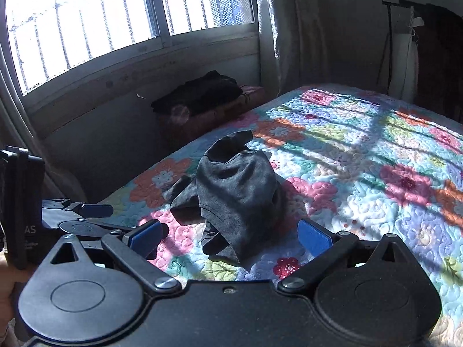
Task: Fold clothes
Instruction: 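Move both grippers toward the crumpled dark grey shirt on the quilt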
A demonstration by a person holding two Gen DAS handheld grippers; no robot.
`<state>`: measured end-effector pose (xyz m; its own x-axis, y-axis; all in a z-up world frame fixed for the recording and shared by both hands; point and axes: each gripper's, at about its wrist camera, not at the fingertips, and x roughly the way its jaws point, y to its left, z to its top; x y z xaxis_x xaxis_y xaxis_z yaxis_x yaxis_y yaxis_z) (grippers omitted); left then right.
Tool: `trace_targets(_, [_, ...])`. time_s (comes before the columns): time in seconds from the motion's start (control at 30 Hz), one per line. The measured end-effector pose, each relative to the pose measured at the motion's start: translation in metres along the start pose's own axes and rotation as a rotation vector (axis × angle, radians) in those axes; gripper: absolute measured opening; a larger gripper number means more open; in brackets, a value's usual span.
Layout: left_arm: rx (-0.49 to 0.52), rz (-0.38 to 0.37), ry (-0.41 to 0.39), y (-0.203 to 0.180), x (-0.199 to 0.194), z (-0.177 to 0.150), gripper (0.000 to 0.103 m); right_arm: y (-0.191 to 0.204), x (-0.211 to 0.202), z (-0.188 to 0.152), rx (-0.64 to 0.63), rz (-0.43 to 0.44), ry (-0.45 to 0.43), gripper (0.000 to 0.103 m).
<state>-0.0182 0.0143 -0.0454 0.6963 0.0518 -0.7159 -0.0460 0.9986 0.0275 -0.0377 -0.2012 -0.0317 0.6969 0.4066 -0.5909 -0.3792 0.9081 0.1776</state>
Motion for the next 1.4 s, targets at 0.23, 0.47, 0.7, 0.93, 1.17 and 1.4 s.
trace_targets(0.23, [-0.018,-0.019,0.016,0.004,0.002,0.0,0.101,0.022,0.006,-0.006,-0.056,0.011,0.013,0.102])
trace_targets(0.47, [-0.022,-0.045,0.037,0.007,0.003,0.0,0.101,0.019,0.008,-0.006,-0.034,0.009,0.015,0.102])
trace_targets(0.7, [-0.028,-0.057,0.053,0.009,0.006,-0.002,0.101,0.019,0.013,-0.006,-0.009,0.04,0.012,0.102])
trace_targets(0.93, [-0.029,-0.064,0.056,0.009,0.007,-0.002,0.101,0.01,0.014,-0.008,0.035,0.029,0.022,0.102])
trace_targets(1.17, [-0.021,-0.059,0.049,0.009,0.008,-0.002,0.102,0.013,0.013,-0.007,0.017,0.049,0.022,0.102])
trace_targets(1.4, [-0.044,-0.078,0.071,0.011,0.013,-0.003,0.102,0.007,0.012,-0.008,0.047,0.052,0.021,0.102])
